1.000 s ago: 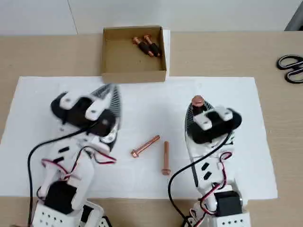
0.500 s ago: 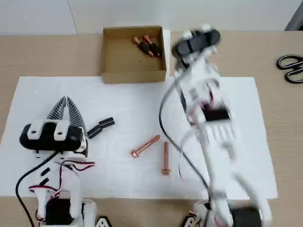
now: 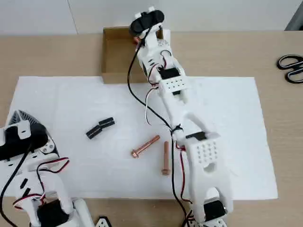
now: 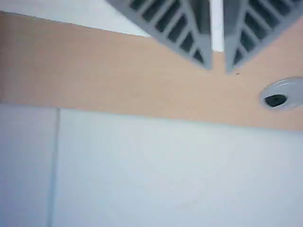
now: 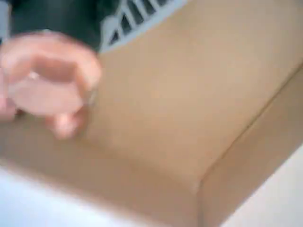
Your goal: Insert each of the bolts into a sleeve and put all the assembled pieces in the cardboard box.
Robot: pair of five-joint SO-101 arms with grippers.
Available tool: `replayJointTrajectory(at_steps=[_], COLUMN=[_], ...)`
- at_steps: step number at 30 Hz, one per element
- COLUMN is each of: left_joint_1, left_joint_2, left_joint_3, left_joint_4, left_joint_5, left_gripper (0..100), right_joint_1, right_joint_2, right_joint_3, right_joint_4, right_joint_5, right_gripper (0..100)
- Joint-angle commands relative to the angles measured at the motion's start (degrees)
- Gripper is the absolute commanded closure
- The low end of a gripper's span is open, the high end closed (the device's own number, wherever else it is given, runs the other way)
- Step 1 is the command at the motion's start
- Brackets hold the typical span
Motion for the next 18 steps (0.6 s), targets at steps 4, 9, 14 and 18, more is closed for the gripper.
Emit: replayJointTrajectory(at_steps=[4, 9, 14, 18], left_joint_1=[-1.1, -1.1, -1.1, -1.1], left_joint_2=[-0.8, -0.8, -0.8, -0.8], left_joint_3=[-0.1, -0.1, -0.1, -0.1], left_joint_4=[0.3, 0.3, 0.3, 0.3], left_joint_5=[0.0, 0.0, 0.0, 0.0], left_gripper=[99, 99, 99, 99], right_joint_1=[-0.8, -2.9, -3.7, -3.7], right_joint_2=[17.5, 24.7, 26.1, 26.1], right_joint_3=[-26.7, -35.8, -38.9, -39.4], right_joint_4=[-1.1, 7.4, 13.5, 16.7], right_joint_5=[4.5, 10.7, 10.7, 10.5], right_gripper=[99.4, 99.0, 83.4, 79.4])
